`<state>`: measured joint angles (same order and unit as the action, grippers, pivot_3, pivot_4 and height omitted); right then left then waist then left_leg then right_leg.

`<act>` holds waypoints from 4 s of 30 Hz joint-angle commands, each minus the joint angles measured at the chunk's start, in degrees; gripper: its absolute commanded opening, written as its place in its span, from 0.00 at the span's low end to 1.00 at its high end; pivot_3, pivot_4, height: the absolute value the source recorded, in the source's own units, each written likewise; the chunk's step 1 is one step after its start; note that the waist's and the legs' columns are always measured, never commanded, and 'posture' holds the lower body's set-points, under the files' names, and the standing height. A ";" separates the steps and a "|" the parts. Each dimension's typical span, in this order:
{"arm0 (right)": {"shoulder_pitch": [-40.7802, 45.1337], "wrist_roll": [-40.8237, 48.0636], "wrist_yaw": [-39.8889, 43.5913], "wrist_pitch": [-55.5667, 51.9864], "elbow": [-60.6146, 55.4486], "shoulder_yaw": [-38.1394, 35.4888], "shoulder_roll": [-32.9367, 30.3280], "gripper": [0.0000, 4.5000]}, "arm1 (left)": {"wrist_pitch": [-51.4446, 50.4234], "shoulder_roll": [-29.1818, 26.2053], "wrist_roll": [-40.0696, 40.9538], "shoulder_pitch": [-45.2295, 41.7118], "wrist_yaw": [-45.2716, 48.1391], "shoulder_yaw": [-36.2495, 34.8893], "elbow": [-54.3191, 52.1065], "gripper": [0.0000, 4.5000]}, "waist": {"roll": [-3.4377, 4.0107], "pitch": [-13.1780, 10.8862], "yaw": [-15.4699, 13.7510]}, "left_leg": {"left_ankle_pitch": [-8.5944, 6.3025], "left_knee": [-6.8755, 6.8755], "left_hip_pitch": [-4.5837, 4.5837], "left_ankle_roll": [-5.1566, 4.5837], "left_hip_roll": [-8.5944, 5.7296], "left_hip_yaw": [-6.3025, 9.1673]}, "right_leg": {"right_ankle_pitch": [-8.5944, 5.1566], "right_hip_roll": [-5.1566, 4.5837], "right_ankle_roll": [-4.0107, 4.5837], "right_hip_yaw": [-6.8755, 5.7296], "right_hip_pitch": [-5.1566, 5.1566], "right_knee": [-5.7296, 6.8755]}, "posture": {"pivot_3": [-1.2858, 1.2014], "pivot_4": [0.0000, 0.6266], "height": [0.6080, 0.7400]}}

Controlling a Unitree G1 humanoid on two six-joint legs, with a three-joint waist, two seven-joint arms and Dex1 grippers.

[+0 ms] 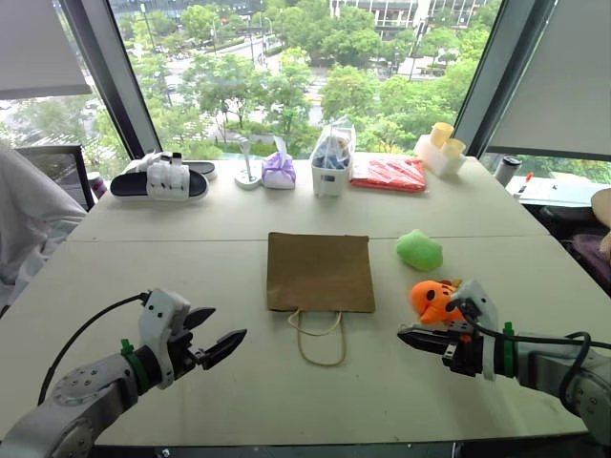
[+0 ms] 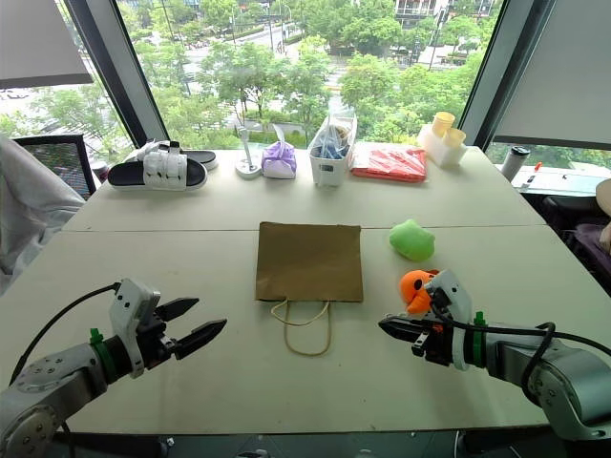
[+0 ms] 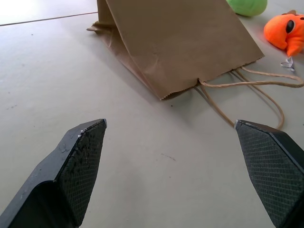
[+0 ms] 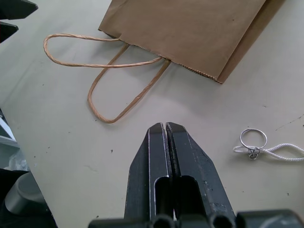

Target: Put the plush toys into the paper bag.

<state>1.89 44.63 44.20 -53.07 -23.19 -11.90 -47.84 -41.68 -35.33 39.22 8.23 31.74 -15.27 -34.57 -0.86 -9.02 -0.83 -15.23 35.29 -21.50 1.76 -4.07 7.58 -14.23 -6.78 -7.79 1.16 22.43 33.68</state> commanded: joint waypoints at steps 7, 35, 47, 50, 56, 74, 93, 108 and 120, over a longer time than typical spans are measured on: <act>-0.28 -0.36 -0.09 0.93 -1.57 -0.79 0.54 0.00 | 2.25 -0.70 -0.33 0.10 1.18 -1.05 -0.45 0.99 | 0.00 0.00 0.00 | 0.00 0.00 0.00 0.00 0.00 0.00 | 0.00 0.00 0.00 0.00 0.00 0.00 | 0.52 0.24 1.00; -6.14 3.27 -9.90 -1.52 -10.01 -5.86 6.87 0.00 | 46.35 4.41 -28.63 -42.52 39.95 34.99 43.25 0.99 | 0.02 0.00 -0.20 | 0.02 -0.04 -0.04 -0.01 -0.10 -0.10 | 0.15 0.06 -0.21 -0.09 -0.04 -0.09 | 0.52 0.24 1.00; -7.68 5.38 -15.61 -1.17 -15.09 -3.65 10.72 0.00 | 42.92 13.08 -26.34 -49.71 37.96 30.65 52.73 0.01 | 0.01 0.00 0.03 | 0.03 0.03 0.09 -0.02 -0.10 0.03 | 0.15 0.11 -0.29 -0.10 0.03 0.39 | 0.52 0.24 1.00; -6.35 5.05 -17.48 -0.51 -15.98 -1.39 12.97 0.00 | 35.76 17.52 -24.01 -52.85 30.39 26.17 54.38 0.01 | -0.05 -0.03 0.00 | 0.03 0.25 0.02 -0.03 -0.13 0.18 | 0.15 0.11 -0.31 -0.18 -0.04 0.43 | 0.52 0.24 1.00; -0.01 -2.82 -25.40 4.51 -14.95 8.83 22.81 0.00 | 18.50 21.94 -16.68 -60.87 23.41 19.23 53.38 0.01 | -0.01 0.00 0.72 | 0.03 0.29 0.08 -0.02 -0.13 0.24 | 0.13 0.20 -0.36 -0.19 -0.01 0.58 | 0.52 0.24 1.00; 13.26 -21.23 -26.76 16.37 3.48 19.36 31.14 0.00 | 2.96 25.41 -8.90 -59.72 16.97 15.77 44.06 0.01 | 0.01 0.01 1.53 | 0.29 0.11 0.09 0.42 -0.17 0.32 | 0.12 0.24 -0.36 -0.16 0.09 0.66 | 0.52 0.24 1.00; 18.49 -34.91 -27.02 22.01 24.85 23.65 37.37 0.00 | -9.60 27.70 5.57 -62.17 9.18 9.30 33.76 0.01 | 0.00 0.06 1.84 | 0.49 0.01 0.15 0.77 -0.16 0.27 | 0.14 0.27 -0.34 -0.10 0.19 0.82 | 0.52 0.24 1.00; 17.49 -35.69 -26.18 21.63 23.95 23.17 39.12 0.00 | -12.17 27.65 11.57 -61.14 6.25 8.75 32.39 0.01 | 0.00 0.07 1.89 | 0.49 0.01 0.19 0.78 -0.15 0.21 | 0.14 0.29 -0.32 -0.08 0.19 0.89 | 0.52 0.24 1.00; 13.08 -31.82 -22.08 23.25 8.35 20.74 36.91 0.00 | -3.36 27.01 1.97 -60.51 6.26 12.40 40.56 0.01 | 0.00 0.07 1.69 | 0.50 0.00 0.14 0.79 -0.16 0.16 | 0.14 0.30 -0.32 -0.07 0.23 0.87 | 0.52 0.24 1.00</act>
<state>15.01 11.06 21.09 -29.96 -9.27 9.68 -10.62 -47.03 -8.42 42.12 -51.73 37.38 -3.07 6.43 -0.86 -8.95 0.86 -14.73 35.30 -21.37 2.54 -4.23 7.74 -14.09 -6.48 -8.11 1.09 22.65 34.55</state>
